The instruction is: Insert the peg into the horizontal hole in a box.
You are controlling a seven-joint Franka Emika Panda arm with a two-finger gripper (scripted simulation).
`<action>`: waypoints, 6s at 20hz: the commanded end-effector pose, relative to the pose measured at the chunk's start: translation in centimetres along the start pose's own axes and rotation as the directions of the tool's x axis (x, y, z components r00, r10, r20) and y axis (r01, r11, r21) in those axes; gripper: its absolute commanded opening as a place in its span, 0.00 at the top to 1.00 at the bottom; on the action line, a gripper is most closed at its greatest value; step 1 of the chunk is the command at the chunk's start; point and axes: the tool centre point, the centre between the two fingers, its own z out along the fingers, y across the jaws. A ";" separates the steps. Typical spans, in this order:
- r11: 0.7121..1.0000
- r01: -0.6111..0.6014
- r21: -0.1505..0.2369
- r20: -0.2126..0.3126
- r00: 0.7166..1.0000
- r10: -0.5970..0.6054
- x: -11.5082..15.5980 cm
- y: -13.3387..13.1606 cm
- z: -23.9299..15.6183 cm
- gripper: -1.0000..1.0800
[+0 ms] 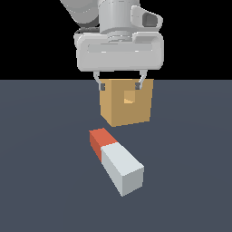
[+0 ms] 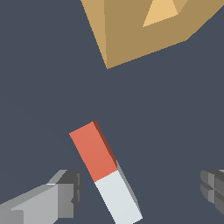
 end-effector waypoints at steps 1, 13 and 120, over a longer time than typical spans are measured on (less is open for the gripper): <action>1.000 0.000 0.000 0.000 1.000 0.000 0.0 0.0 0.0 0.04; 0.997 0.072 0.005 0.001 0.997 -0.072 -1.6 -0.5 1.5 0.04; 0.935 0.353 0.030 0.004 0.935 -0.354 2.5 10.2 5.7 1.00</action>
